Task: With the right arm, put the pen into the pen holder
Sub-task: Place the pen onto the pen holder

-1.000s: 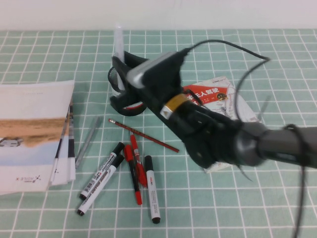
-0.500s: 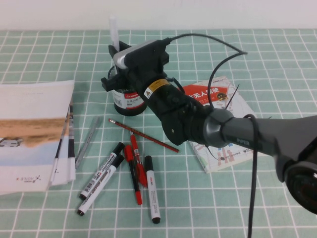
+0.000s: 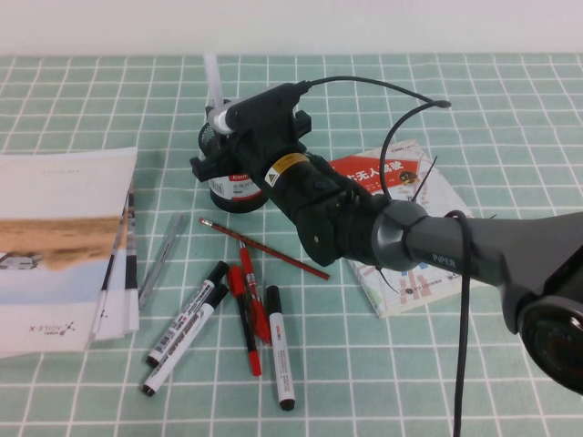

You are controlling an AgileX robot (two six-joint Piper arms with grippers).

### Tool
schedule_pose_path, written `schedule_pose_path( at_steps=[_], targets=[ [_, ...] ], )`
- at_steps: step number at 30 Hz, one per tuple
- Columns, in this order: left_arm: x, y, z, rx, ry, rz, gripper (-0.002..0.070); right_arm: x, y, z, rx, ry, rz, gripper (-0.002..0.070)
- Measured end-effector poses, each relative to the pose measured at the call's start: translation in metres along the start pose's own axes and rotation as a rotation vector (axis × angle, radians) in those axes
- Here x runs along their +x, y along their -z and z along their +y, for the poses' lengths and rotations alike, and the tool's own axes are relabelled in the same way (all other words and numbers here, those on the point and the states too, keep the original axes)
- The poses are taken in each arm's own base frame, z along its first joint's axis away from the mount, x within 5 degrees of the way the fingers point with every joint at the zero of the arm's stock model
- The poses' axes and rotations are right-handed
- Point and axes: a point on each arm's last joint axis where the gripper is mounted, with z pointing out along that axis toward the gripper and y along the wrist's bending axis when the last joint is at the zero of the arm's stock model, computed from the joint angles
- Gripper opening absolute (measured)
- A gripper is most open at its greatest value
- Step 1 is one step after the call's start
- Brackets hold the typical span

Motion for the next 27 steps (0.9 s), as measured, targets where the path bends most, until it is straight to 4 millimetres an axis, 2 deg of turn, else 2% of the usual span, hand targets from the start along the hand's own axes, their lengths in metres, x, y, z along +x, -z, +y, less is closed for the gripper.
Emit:
schedule_pose_path(
  at_steps=[4,9,15,21,24,27],
  targets=[
    [0.0,0.0,0.0,0.0,0.0,0.0,-0.0004,0.001,0.0,0.0,-0.001,0.001,0.01,0.014],
    [0.0,0.0,0.0,0.0,0.0,0.0,-0.0004,0.003,0.0,0.0,-0.003,0.001,0.028,0.0215],
    [0.0,0.0,0.0,0.0,0.0,0.0,-0.0004,0.002,0.002,0.001,-0.016,-0.002,0.117,0.0242],
    [0.0,0.0,0.0,0.0,0.0,0.0,-0.0004,-0.031,0.013,0.008,-0.055,0.006,0.212,0.0244],
    [0.0,0.0,0.0,0.0,0.0,0.0,-0.0004,-0.056,0.026,0.016,-0.091,0.006,0.277,0.0226],
    [0.0,0.0,0.0,0.0,0.0,0.0,-0.0004,-0.084,0.046,0.021,-0.114,0.018,0.31,0.0179]
  ],
)
